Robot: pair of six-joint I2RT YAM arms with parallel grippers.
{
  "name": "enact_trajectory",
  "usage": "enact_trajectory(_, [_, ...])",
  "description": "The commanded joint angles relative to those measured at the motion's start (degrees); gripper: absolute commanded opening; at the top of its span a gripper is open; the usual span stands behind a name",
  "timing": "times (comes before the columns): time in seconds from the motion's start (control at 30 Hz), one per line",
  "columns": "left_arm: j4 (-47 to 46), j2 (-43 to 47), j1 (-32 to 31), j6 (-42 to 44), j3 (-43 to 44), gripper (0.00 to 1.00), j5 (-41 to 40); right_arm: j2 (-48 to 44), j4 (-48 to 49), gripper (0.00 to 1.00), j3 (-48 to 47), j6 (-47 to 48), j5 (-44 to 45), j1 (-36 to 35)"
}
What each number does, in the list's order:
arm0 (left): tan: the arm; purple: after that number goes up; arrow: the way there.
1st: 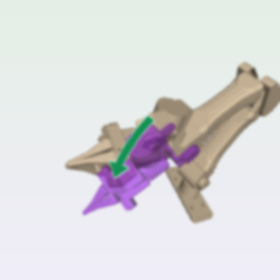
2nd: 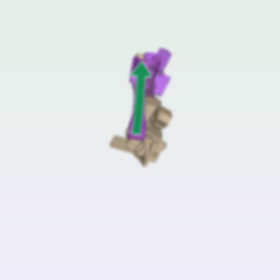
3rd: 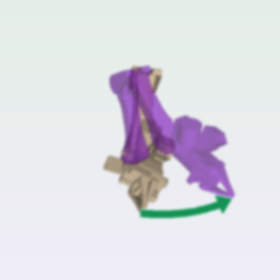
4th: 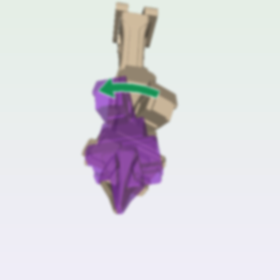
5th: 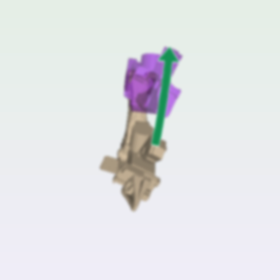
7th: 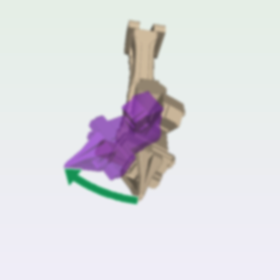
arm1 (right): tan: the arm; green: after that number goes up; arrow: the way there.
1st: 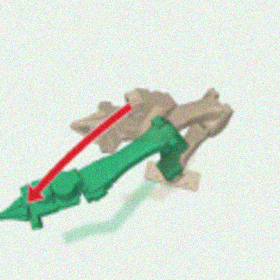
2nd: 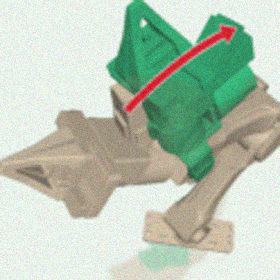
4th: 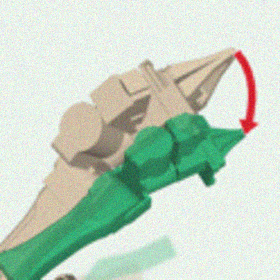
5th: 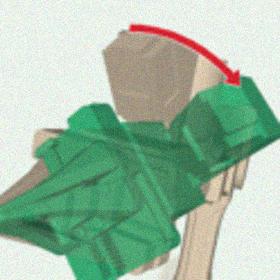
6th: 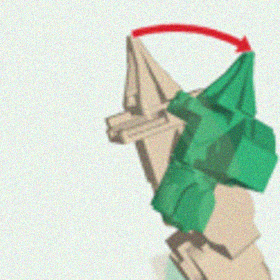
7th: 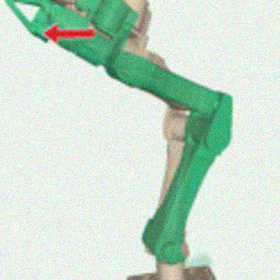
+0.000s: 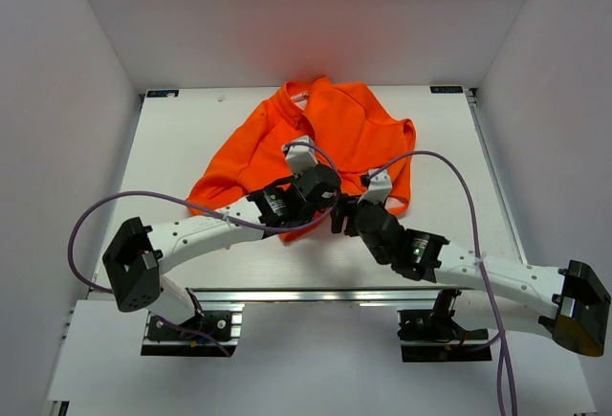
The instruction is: Zip up the jacket
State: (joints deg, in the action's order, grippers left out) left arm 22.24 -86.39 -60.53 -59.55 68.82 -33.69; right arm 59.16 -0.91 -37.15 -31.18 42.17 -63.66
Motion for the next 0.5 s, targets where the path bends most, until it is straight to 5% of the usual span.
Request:
enact_trajectory(0.0, [-0.79, 4.74, -2.92, 0.31, -0.44, 0.0, 4.34, -3.34, 3.37, 0.72, 1.28, -1.17, 3.53, 1.43])
enact_trajectory(0.47, [-2.99, 5.44, -2.84, 0.57, -1.76, 0.0, 6.45, -8.18, 10.75, 0.7, 5.33, 7.09, -2.26, 1.52])
